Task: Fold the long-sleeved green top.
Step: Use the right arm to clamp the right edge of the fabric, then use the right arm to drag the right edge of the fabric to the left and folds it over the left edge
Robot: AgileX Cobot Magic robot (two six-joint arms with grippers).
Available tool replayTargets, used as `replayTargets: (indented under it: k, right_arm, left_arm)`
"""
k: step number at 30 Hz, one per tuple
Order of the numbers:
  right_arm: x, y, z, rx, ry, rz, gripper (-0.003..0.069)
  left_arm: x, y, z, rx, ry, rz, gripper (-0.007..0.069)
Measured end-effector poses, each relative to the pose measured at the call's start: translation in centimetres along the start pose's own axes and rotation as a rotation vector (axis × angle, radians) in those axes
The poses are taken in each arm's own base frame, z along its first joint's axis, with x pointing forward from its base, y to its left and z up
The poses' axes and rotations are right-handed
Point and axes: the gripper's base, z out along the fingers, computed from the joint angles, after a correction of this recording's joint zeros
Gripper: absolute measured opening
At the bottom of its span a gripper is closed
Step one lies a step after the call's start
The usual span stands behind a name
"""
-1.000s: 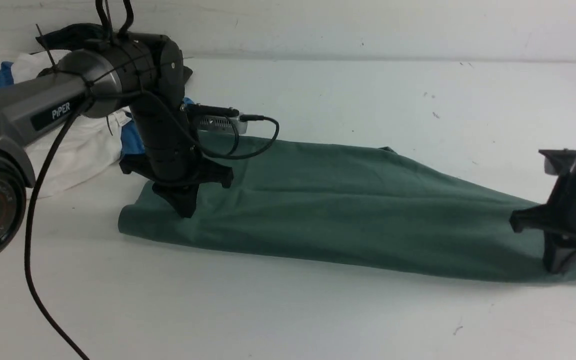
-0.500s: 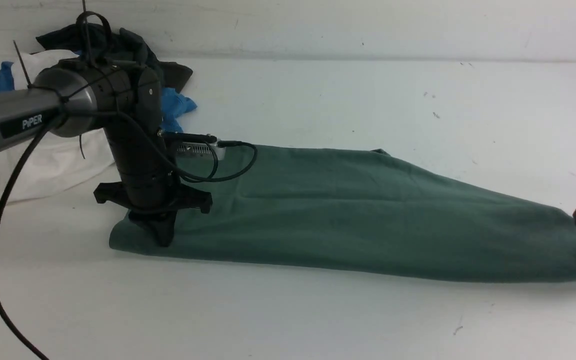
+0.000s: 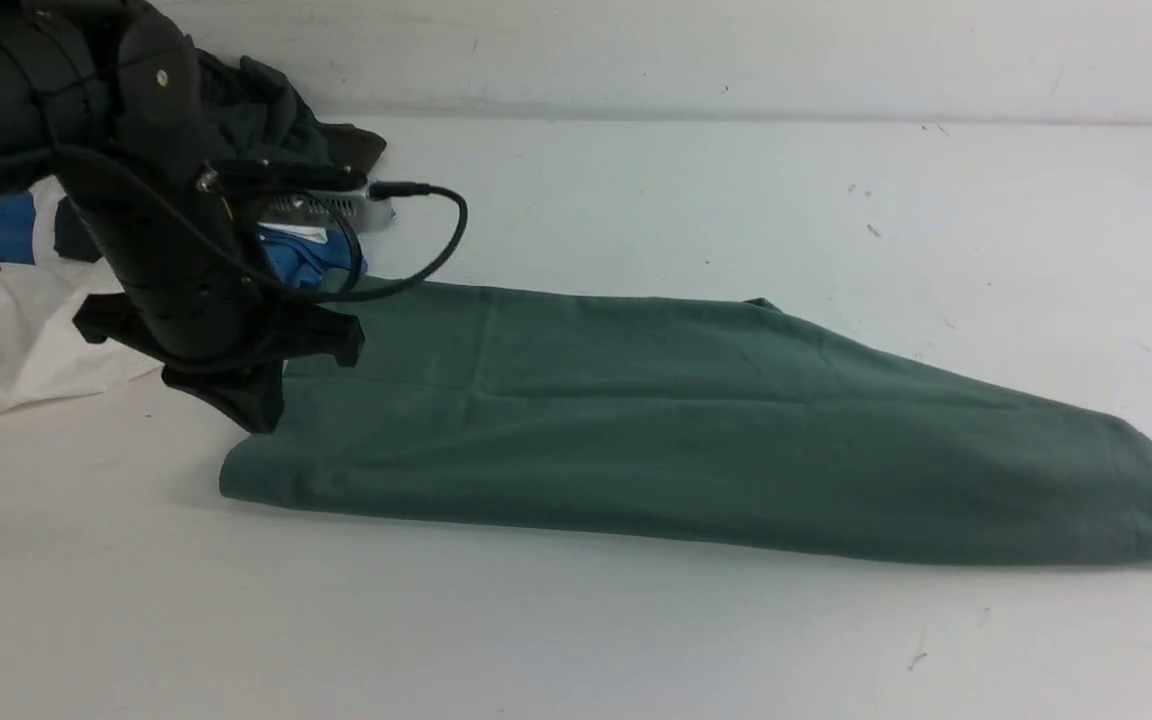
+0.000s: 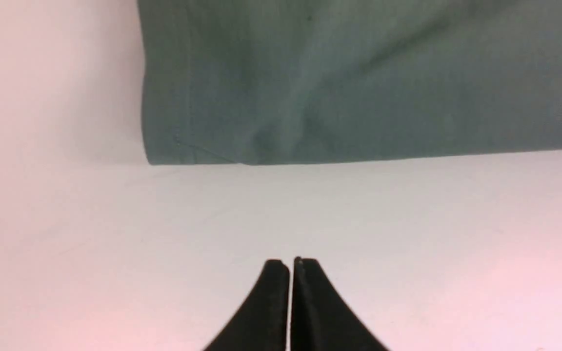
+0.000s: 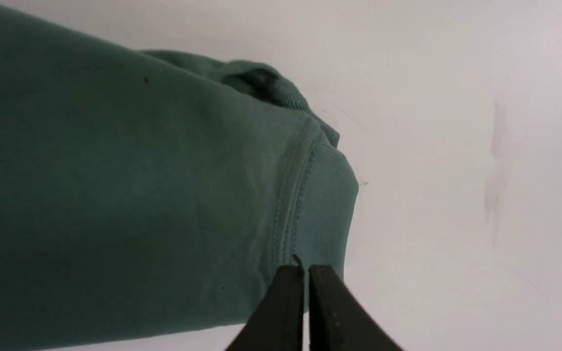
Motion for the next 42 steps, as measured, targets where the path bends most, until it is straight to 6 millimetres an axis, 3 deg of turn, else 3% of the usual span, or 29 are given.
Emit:
replayTargets:
  k: [2, 5, 6, 8, 12, 13, 15, 18, 21, 22, 24, 26, 27, 28, 30, 34, 38, 39, 40, 42]
  right_arm:
    - [0.0, 0.0, 0.0, 0.0, -0.001, 0.0, 0.0066]
    - [-0.2, 0.0, 0.4, -0.005, 0.0, 0.002, 0.0192]
    - [-0.2, 0.0, 0.5, -0.004, 0.001, 0.002, 0.0192]
    - [-0.5, -0.1, 1.5, -0.007, 0.014, 0.007, 0.0342]
    - [-0.7, -0.2, 3.6, -0.008, 0.057, 0.041, 0.0532]
    - [-0.8, -0.3, 3.9, -0.008, 0.062, 0.043, 0.0541]
    - [-0.9, -0.4, 5.7, -0.009, 0.103, 0.054, 0.0631]
    - [-0.9, -0.5, 7.6, -0.016, 0.141, 0.063, 0.0652]
    - [-1.0, -0.3, 8.8, -0.04, 0.163, 0.075, 0.0611]
    - [-1.1, -0.3, 8.8, -0.049, 0.163, 0.071, 0.0566]
    - [-1.2, -0.1, 9.0, -0.068, 0.161, 0.057, 0.0461]
    - [-1.2, 0.0, 9.0, -0.081, 0.161, 0.032, 0.0292]
    - [-1.2, 0.0, 9.0, -0.081, 0.161, 0.029, 0.0272]
    - [-1.2, 0.1, 9.0, -0.093, 0.164, 0.02, 0.0141]
    - [-1.1, 0.1, 9.0, -0.097, 0.168, 0.015, 0.005]
    - [-0.8, -1.0, 7.6, -0.026, 0.166, 0.021, 0.0025]
    - [-0.5, -3.6, 3.3, 0.15, 0.083, 0.067, 0.0023]
    - [-0.4, -3.7, 3.1, 0.156, 0.078, 0.072, 0.0023]
    - [-0.5, -3.9, 1.2, 0.189, 0.035, 0.08, 0.0023]
    - [-0.8, -3.7, -0.1, 0.197, 0.0, 0.082, 0.0023]
  left_arm:
    - [0.2, 0.0, -0.4, 0.0, -0.009, 0.0, -0.0004]
    - [1.1, 0.1, -0.1, -0.004, 0.009, -0.001, -0.0004]
    - [1.1, 0.1, -0.2, -0.004, 0.006, -0.001, -0.0004]
    - [2.4, 0.3, 0.8, -0.008, 0.036, -0.009, -0.0004]
    - [3.8, 0.5, 1.7, -0.012, 0.063, -0.023, -0.0004]
    - [3.9, 0.5, 1.8, -0.012, 0.065, -0.024, -0.0004]
    - [4.4, 0.6, 1.8, -0.013, 0.07, -0.024, -0.0004]
    - [4.5, 0.5, 1.5, -0.011, 0.055, -0.026, -0.0004]
    - [4.6, 0.5, 0.9, -0.008, 0.029, -0.027, -0.0004]
    - [4.7, 0.5, 0.7, -0.006, 0.022, -0.027, -0.0004]
    - [4.8, 0.5, 0.2, -0.004, 0.009, -0.027, -0.0004]
    - [4.9, 0.5, -0.2, -0.002, -0.005, -0.026, -0.0004]
    - [4.9, 0.5, -0.3, -0.001, -0.007, -0.026, -0.0004]
    - [5.0, 0.5, -0.6, 0.0, -0.016, -0.026, -0.0004]
    - [5.2, 0.5, -1.1, 0.001, -0.029, -0.025, -0.0004]
    - [5.8, 0.5, -2.3, 0.0, -0.047, -0.022, -0.0004]
    - [7.3, 0.8, -4.6, -0.033, -0.07, -0.024, -0.0004]
    - [7.4, 0.9, -4.7, -0.036, -0.072, -0.023, -0.0004]
    - [7.8, 1.0, -5.6, -0.049, -0.095, -0.027, -0.0004]
    - [8.1, 1.1, -6.2, -0.058, -0.118, -0.027, -0.0004]
